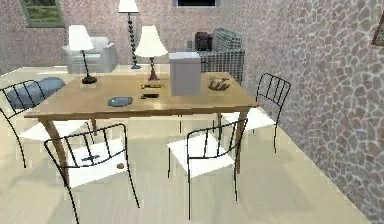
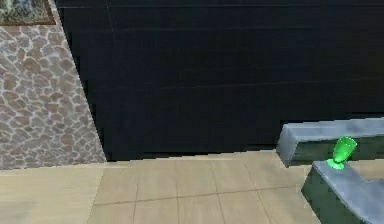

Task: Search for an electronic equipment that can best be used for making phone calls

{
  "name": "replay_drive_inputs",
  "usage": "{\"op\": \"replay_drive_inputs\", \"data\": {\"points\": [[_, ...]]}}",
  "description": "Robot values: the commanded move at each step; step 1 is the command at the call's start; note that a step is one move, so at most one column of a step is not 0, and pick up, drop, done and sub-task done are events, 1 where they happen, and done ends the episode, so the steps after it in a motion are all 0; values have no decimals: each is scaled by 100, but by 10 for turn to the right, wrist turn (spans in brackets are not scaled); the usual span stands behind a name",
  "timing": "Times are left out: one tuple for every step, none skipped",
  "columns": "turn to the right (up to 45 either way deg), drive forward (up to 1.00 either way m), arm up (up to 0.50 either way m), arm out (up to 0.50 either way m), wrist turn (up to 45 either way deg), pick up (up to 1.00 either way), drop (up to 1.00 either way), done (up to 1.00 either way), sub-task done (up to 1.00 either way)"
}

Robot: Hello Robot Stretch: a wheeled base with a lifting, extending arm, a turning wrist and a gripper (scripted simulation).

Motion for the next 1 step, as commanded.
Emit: {"op": "replay_drive_inputs", "data": {"points": [[60,0,0,0,0,0,0,0,0]]}}
